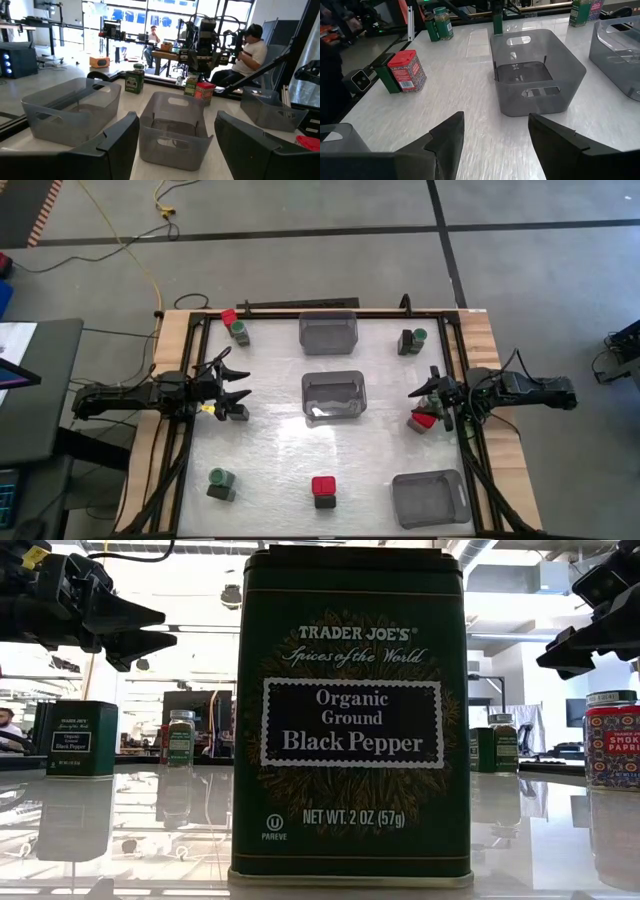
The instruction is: Sort spices by type
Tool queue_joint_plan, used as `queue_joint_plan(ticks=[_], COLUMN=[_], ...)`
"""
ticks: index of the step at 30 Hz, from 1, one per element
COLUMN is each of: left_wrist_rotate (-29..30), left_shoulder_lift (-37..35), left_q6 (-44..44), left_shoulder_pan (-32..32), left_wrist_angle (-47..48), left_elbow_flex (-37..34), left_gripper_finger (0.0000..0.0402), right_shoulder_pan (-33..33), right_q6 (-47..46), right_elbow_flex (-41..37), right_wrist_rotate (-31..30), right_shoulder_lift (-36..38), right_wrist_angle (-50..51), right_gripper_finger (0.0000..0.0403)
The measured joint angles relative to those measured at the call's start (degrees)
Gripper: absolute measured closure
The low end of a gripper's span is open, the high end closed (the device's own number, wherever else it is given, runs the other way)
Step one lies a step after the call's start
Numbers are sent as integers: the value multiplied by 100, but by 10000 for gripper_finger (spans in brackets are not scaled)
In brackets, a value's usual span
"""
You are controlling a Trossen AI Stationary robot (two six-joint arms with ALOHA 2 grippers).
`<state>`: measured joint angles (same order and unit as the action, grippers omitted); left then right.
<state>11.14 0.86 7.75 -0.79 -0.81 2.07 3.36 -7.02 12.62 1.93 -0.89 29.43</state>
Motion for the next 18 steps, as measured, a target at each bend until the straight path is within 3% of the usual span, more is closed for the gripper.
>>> queue_joint_plan(ticks=[18], left_wrist_rotate=[42], left_shoulder_lift=[0], left_q6=[2], left_shoulder_pan=[-35], left_wrist_angle=[-113], left_elbow_flex=[1], left_gripper_finger=[152], right_shoulder_pan=[0], right_q6=[0], right_elbow_flex=[0], right_wrist_rotate=[-2], right_shoulder_lift=[0], right_wrist_angle=[-2], right_gripper_finger=[154])
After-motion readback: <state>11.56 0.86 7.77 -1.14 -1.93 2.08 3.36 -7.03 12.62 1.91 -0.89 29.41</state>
